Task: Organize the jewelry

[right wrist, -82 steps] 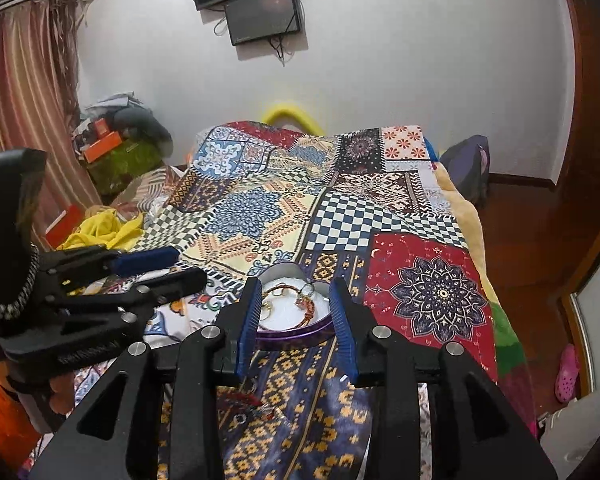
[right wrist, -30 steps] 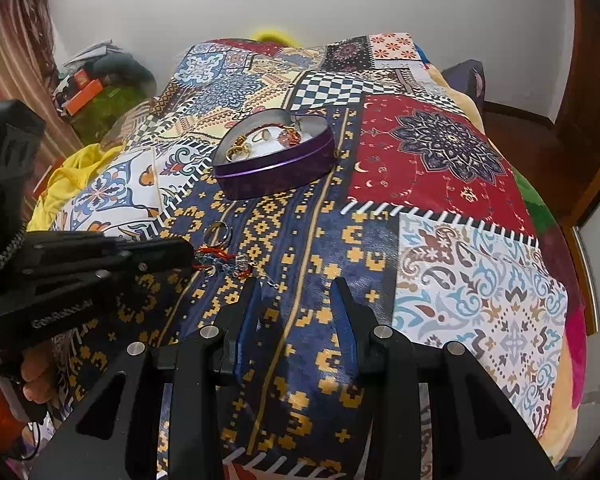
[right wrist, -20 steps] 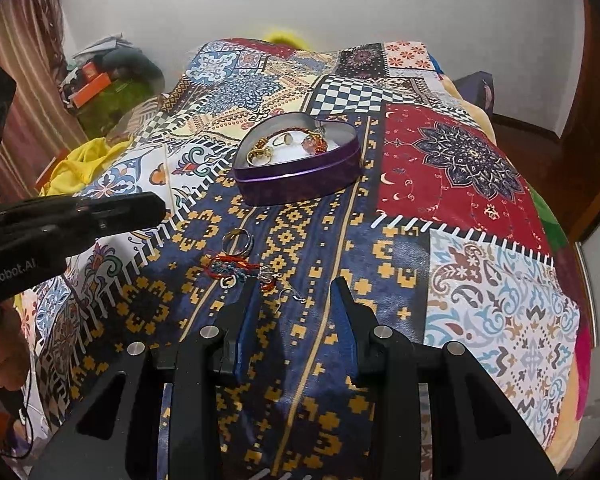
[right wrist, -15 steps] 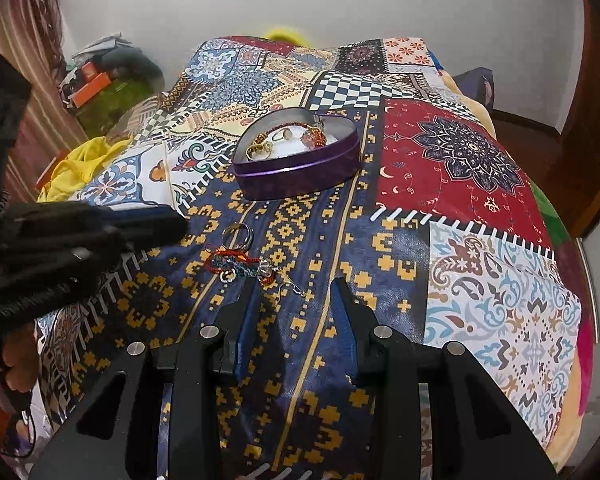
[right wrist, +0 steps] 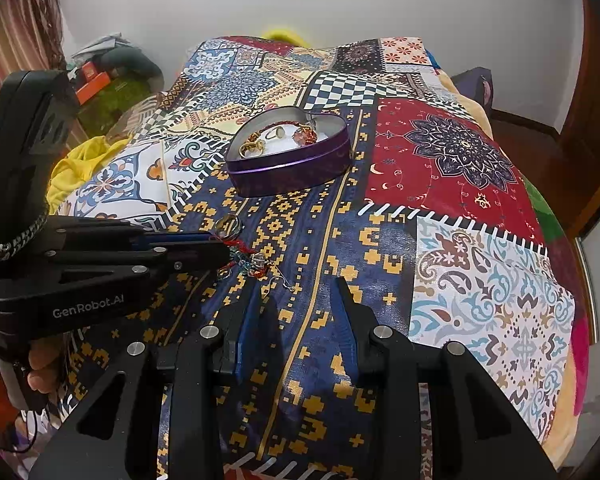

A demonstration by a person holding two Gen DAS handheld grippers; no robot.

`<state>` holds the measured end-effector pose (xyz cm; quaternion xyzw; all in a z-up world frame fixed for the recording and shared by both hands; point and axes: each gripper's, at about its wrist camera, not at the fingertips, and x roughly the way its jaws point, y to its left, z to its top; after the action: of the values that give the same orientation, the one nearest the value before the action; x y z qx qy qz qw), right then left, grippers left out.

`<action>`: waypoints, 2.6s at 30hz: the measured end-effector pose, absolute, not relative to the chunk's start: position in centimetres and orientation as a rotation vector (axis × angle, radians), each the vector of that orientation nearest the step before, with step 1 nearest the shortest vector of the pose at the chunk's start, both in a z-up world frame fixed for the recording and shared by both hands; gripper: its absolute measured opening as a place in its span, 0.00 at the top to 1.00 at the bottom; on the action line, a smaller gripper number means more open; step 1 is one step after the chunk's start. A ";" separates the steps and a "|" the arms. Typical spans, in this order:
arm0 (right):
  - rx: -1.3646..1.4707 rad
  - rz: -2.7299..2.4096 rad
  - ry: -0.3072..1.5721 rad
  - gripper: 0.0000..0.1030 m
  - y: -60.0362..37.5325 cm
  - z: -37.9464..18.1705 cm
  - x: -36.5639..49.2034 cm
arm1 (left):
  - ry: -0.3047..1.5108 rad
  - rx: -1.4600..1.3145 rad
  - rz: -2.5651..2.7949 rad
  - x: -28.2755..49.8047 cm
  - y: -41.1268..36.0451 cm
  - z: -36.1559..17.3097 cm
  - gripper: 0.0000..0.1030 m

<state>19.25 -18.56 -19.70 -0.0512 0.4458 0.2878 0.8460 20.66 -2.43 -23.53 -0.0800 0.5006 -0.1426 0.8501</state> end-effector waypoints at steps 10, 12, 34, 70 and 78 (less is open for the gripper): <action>-0.127 0.612 0.936 0.68 -18.1 -19.8 19.4 | 0.915 -0.146 -0.242 19.0 -1.5 -19.1 1.00; -0.135 0.615 0.932 0.68 -17.8 -19.9 19.5 | 0.882 -0.148 -0.238 18.5 -1.0 -17.8 1.00; -0.198 0.695 0.914 0.78 -12.9 -20.4 20.3 | 0.795 -0.114 -0.166 16.7 1.5 -16.0 1.00; -0.091 0.620 0.680 0.91 -16.6 -11.9 20.8 | 0.615 -0.111 -0.173 19.2 0.8 -8.9 1.00; -0.068 0.618 0.652 0.91 -16.5 -11.3 22.0 | 0.593 -0.108 -0.201 21.2 0.0 -8.1 1.00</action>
<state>21.96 -16.50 -11.29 -0.0327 0.3150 0.2986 0.9003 21.20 -0.03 -8.06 -0.0531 0.2917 -0.0987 0.9499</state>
